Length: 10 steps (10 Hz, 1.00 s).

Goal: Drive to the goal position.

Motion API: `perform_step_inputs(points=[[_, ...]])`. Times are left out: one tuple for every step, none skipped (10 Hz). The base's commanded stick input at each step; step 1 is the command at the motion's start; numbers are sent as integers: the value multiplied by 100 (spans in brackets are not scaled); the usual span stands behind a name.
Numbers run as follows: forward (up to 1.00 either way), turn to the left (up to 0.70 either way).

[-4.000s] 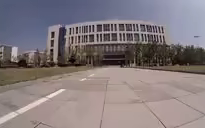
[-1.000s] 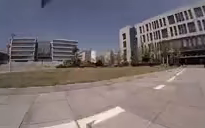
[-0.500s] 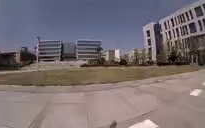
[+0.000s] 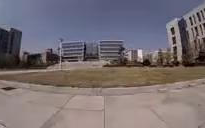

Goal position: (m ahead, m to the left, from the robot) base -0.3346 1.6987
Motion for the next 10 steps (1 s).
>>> perform_step_inputs(points=[[70,0],[70,0],[70,0],[70,0],[70,0],[70,2],[70,22],[70,35],[70,35],[70,35]])
